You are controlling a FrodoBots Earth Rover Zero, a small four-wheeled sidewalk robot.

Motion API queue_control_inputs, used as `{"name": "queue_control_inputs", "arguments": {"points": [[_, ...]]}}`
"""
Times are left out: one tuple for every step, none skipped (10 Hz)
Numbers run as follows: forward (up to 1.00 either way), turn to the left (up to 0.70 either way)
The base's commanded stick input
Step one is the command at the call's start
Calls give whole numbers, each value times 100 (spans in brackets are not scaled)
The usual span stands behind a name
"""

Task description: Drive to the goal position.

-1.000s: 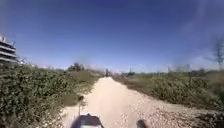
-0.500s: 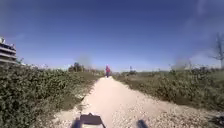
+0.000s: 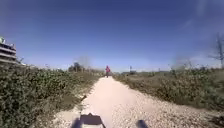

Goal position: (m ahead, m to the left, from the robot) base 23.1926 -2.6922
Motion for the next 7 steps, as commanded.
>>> {"name": "queue_control_inputs", "arguments": {"points": [[44, 0], [44, 0], [44, 0], [44, 0], [44, 0], [44, 0], [44, 0]]}}
